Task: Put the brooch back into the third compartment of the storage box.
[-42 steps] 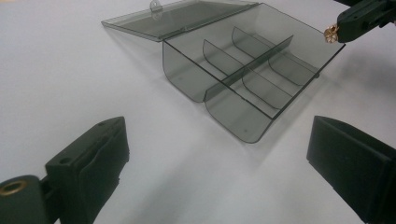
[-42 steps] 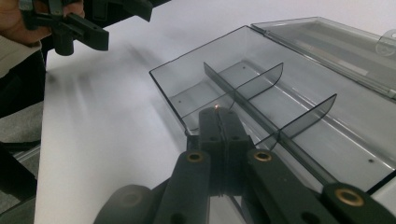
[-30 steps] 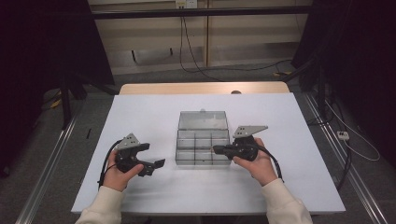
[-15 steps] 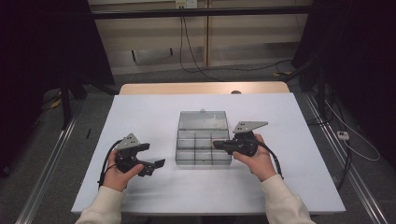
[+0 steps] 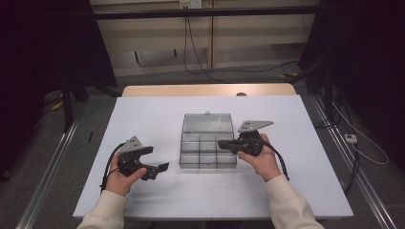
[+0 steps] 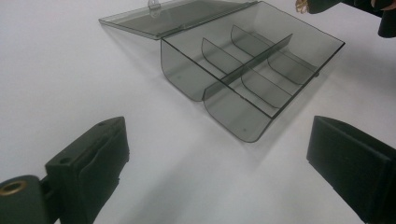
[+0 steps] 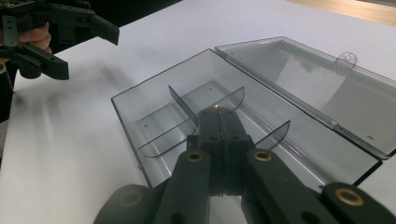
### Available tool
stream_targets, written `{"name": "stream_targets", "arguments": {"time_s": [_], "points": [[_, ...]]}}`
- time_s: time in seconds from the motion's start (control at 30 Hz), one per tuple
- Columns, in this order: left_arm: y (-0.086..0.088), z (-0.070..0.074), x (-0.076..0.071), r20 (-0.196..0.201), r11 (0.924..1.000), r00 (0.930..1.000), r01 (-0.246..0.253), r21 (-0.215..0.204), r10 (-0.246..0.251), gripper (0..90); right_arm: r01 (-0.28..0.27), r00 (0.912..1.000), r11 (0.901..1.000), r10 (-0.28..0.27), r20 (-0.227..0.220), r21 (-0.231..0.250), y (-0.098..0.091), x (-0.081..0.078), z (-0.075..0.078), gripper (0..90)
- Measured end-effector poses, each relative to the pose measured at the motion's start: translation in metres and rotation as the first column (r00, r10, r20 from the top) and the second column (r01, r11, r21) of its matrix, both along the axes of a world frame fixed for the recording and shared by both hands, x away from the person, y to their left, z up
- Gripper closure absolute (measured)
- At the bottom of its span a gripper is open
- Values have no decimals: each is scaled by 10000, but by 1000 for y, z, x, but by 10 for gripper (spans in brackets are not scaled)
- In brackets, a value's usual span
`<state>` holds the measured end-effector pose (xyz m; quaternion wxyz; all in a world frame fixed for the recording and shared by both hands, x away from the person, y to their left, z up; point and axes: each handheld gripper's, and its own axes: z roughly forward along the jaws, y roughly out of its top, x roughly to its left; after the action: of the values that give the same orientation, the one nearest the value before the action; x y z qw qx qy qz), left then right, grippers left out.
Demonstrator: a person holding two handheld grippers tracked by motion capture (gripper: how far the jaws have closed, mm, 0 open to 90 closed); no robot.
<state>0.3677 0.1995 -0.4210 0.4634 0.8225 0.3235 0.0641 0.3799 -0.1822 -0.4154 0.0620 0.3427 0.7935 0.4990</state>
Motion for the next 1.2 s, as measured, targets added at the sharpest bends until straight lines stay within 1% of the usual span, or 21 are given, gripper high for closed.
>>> {"name": "stream_targets", "arguments": {"time_s": [0.37, 0.73, 1.2], "points": [[0, 0, 0, -2, 10000, 10000, 20, -35, -20, 55, 222, 9998, 9997, -222, 21, -58, -2, 6, -2, 899], [-1, -1, 0, -22, 10000, 10000, 23, 19, -23, 54, 508, 9987, 9986, -508, 4, -121, -5, 12, -6, 899], [-1, -1, 0, -43, 10000, 10000, 29, 31, -29, 55, 610, 9981, 9978, -610, 2, -255, -7, 16, -9, 899]]}}
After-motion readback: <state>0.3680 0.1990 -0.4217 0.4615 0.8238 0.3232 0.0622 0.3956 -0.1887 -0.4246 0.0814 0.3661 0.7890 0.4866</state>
